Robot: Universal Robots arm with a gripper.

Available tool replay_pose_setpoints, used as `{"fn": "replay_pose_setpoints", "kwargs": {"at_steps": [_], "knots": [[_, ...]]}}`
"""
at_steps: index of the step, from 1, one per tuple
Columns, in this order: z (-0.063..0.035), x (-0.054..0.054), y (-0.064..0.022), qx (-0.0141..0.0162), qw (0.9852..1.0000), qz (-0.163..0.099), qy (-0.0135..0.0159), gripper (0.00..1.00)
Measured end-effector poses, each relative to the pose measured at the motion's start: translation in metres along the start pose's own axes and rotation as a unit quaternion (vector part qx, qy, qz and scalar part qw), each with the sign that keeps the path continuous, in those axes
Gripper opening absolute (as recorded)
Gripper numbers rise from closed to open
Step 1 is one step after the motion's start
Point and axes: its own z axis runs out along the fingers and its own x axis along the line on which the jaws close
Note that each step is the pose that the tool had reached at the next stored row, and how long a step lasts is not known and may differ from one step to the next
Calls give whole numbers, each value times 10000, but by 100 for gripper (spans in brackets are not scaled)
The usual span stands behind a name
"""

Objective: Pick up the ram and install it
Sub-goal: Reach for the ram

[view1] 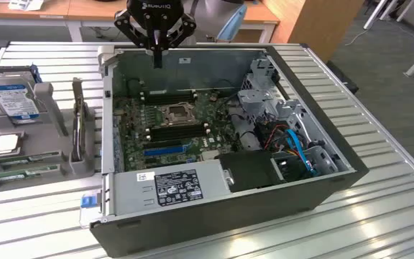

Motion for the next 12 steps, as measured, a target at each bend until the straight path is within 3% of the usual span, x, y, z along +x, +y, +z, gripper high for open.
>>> {"fn": "replay_pose_setpoints", "kwargs": {"at_steps": [12], "knots": [[0, 0, 0, 0, 10000, 0, 0, 10]]}}
